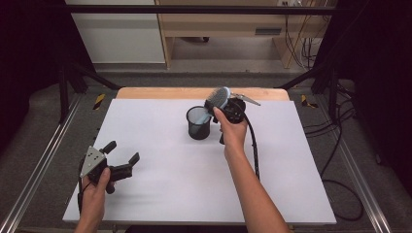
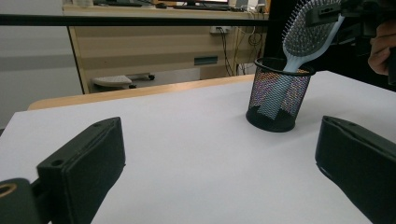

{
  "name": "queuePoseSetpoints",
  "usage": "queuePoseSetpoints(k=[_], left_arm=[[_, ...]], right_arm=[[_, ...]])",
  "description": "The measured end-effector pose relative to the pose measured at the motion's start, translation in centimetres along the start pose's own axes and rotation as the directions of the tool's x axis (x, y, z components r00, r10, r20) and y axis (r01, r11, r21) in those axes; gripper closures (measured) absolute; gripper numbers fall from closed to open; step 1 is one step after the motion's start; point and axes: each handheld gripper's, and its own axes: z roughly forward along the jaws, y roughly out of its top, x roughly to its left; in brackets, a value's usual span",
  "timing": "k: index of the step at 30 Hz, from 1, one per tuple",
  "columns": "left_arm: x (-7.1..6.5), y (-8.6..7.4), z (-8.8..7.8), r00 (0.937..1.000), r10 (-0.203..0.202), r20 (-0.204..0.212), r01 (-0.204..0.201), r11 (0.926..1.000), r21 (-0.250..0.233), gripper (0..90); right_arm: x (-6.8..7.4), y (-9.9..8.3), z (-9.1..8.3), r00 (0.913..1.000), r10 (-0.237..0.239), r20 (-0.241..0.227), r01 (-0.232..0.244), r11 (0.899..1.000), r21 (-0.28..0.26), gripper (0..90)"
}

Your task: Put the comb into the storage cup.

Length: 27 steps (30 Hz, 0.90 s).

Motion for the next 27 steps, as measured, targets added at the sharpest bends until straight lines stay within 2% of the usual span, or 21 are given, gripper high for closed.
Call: queuePoseSetpoints(k=[3,7,22,27], left_arm=[[0.0,0.0,0.0,1.0000,-0.001,-0.001,0.001,1.0000,-0.001,1.7],[0.0,0.0,0.0,1.0000,0.002,0.000,-0.002,1.0000,0.000,1.7],[0.0,0.0,0.0,1.0000,0.002,-0.002,-0.002,1.0000,0.001,1.7],[0.0,0.0,0.0,1.0000,0.002,-0.002,-0.002,1.0000,0.001,1.7]], right_arm=[[0.0,0.1,-0.2,0.9998,-0.022,0.005,0.022,1.000,0.003,12.6],[-0.1,0.4,-0.6,0.9990,-0.038,0.023,0.038,0.999,0.000,7.9],[0.1,1.2,-2.4,0.9930,-0.116,0.019,0.116,0.993,-0.009,6.1],[0.2,1.5,-3.1,0.9865,-0.162,0.021,0.163,0.986,-0.019,5.9]])
